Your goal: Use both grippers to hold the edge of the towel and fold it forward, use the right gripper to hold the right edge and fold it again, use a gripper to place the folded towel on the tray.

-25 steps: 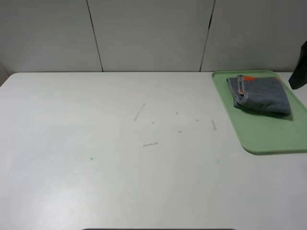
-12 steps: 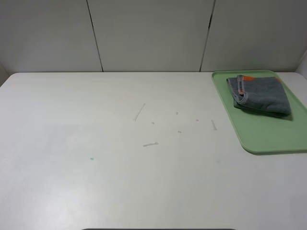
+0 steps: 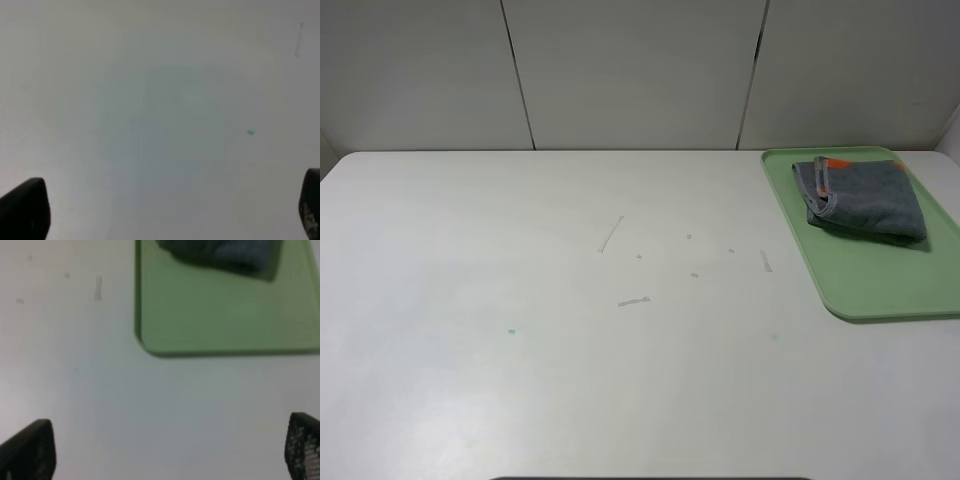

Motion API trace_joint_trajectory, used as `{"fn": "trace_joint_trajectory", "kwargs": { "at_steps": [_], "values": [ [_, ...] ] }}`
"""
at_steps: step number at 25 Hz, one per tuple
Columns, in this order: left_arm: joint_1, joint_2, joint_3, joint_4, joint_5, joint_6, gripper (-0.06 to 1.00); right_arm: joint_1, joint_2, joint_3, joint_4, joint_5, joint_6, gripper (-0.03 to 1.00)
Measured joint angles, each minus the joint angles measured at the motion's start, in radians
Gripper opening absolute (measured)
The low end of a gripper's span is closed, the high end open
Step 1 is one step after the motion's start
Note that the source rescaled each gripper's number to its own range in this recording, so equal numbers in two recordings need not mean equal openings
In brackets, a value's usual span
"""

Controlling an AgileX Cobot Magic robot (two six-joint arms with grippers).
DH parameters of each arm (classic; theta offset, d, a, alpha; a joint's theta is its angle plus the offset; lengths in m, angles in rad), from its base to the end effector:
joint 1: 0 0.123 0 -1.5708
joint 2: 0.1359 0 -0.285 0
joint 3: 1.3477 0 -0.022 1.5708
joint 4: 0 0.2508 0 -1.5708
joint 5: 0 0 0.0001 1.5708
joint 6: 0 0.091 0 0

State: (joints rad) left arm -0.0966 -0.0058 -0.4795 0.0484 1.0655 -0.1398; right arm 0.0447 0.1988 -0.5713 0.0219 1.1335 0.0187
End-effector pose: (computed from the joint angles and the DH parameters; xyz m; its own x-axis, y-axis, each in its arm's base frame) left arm -0.0032 0.0042 0.2713 -0.4743 -0.0706 -0.8775 0.0042 0.9966 -0.0824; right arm 0.0168 0.0026 0.2908 -0.6247 0.0000 -0.7809 -0.0427 0.9985 0.0342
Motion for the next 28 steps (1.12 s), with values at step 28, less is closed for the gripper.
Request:
{"fn": "trace_joint_trajectory", "kwargs": {
  "at_steps": [28],
  "values": [
    [0.0,0.0,0.0,0.0,0.0,0.0,1.0,-0.067,-0.205,0.078,-0.015,-0.103,0.0,1.0]
  ]
}}
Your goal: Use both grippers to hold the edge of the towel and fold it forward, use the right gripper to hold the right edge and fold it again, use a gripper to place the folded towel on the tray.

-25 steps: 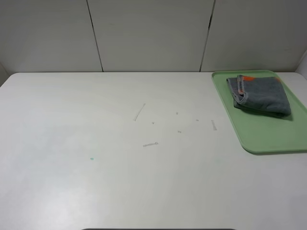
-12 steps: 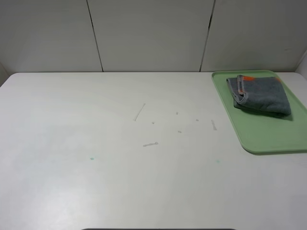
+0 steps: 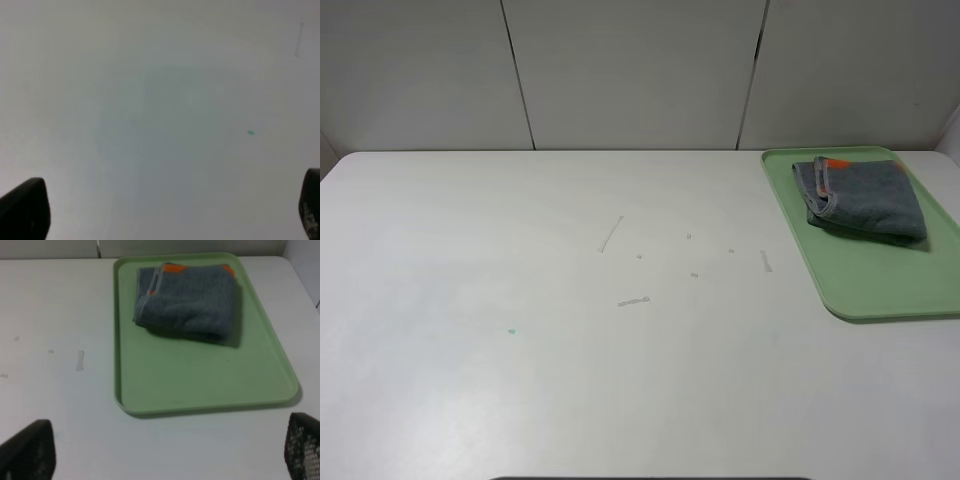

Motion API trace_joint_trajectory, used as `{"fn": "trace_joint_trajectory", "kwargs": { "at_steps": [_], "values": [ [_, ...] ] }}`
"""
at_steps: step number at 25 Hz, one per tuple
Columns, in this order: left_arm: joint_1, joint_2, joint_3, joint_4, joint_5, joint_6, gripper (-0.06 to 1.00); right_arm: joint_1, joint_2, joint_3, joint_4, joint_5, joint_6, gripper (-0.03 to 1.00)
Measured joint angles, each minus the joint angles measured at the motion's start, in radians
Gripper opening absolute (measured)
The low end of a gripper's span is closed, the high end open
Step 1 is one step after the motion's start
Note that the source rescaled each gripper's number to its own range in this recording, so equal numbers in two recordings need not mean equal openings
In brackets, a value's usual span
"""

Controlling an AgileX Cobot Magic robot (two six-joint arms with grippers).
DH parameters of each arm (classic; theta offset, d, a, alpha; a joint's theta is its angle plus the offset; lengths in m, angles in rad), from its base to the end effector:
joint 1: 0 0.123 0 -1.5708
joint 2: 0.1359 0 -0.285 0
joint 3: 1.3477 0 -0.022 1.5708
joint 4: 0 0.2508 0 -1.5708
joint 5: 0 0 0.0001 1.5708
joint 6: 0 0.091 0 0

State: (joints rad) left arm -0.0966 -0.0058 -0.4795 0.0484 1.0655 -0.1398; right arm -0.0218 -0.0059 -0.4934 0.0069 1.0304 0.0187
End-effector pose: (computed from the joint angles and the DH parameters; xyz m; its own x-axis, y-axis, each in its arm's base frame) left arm -0.0032 0.0042 0.2713 -0.4743 -0.0706 -0.8775 0.0042 0.9966 -0.0824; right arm -0.0037 0.0006 0.2779 -0.4289 0.0316 -0.9028 0.0260 0.9994 0.0226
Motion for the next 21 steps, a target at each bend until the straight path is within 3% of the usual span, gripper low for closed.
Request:
{"fn": "trace_joint_trajectory", "kwargs": {
  "at_steps": [21],
  "values": [
    [0.0,0.0,0.0,0.0,-0.001,0.0,1.0,0.0,0.0,0.0,0.0,0.0,0.0,1.0]
  ]
}}
